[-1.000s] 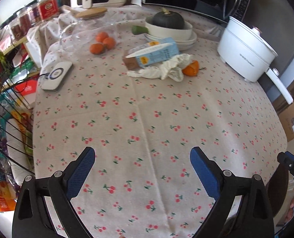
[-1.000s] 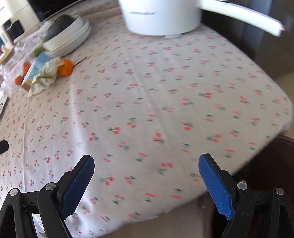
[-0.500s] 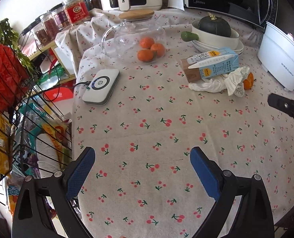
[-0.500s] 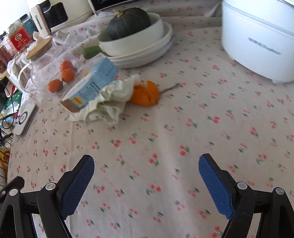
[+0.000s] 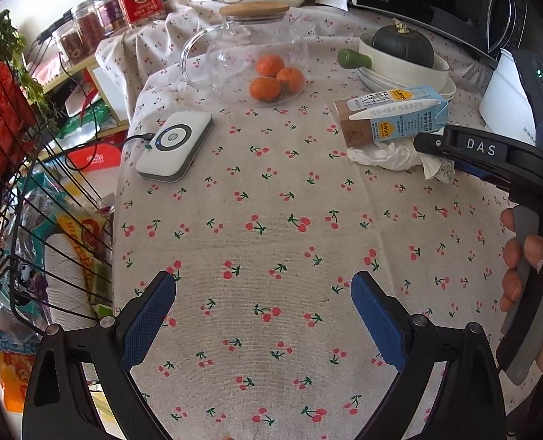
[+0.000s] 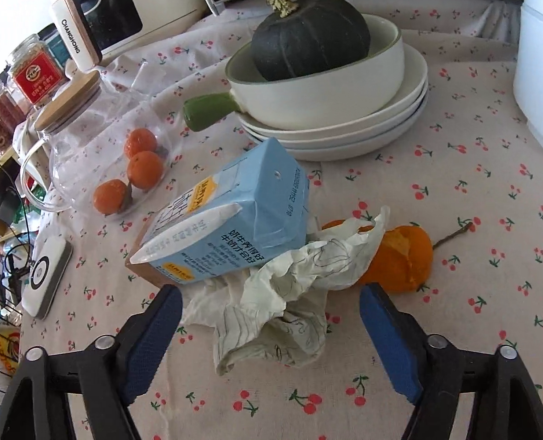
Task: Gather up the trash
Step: 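Grasp the crumpled white tissue with the right tool, then grasp the blue milk carton with the left tool while the right tool holds the tissue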
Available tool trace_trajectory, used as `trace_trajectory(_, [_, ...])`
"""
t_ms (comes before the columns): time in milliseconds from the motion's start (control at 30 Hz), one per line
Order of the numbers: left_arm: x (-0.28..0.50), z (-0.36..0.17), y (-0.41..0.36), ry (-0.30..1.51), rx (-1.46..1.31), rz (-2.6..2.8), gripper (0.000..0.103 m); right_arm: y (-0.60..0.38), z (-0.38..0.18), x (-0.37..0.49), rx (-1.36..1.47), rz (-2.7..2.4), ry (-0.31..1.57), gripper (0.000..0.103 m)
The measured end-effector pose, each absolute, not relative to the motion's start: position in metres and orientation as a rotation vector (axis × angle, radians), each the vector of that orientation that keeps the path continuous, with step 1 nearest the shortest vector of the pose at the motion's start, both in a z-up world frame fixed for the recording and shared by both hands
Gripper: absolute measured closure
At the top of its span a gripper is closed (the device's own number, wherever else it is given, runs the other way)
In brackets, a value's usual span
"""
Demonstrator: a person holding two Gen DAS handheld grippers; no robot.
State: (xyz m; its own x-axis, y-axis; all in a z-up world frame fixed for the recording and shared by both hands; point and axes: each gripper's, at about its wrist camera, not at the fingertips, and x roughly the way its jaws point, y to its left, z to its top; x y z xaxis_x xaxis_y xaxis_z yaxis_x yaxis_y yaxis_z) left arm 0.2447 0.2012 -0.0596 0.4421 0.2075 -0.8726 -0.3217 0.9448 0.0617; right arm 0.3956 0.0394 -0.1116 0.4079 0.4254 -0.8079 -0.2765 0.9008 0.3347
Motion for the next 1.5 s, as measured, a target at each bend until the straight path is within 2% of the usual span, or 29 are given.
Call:
trace_trajectory(67, [0.244, -0.061, 0.200, 1.070, -0.121, 0.323, 0.005, 0.036, -0.117, 0.396, 0.167, 0.473, 1.093, 0.063])
trace_trajectory(167, [0.244, -0.062, 0.199, 1.078, -0.126, 0.315, 0.005, 0.022, -0.119, 0.387, 0.170, 0.491, 1.103, 0.069])
trace_trajectory(467, [0.268, -0.043, 0.190, 1.043, -0.133, 0.173, 0.005, -0.058, -0.102, 0.331, 0.154, 0.491, 1.122, 0.072])
trace_trajectory(733, [0.370, -0.013, 0.169, 0.976, 0.062, -0.045, 0.005, -0.141, -0.084, 0.296, 0.143, 0.437, 1.120, 0.072])
trace_trajectory(1000, [0.439, -0.041, 0.146, 0.988, 0.286, -0.199, 0.005, -0.174, -0.075, 0.300, 0.172, 0.434, 1.094, 0.072])
trace_trajectory(1133, [0.455, -0.062, 0.147, 1.043, 0.270, -0.253, 0.006, -0.182, -0.079, 0.299, 0.167, 0.444, 1.101, 0.072])
trace_trajectory(1333, [0.455, -0.079, 0.162, 1.068, 0.132, -0.256, 0.013, -0.181, -0.090, 0.297, 0.161, 0.449, 1.130, 0.072])
trace_trajectory(1500, [0.434, -0.068, 0.179, 1.040, -0.014, -0.240, 0.031, -0.177, -0.088, 0.292, 0.150, 0.451, 1.135, 0.072])
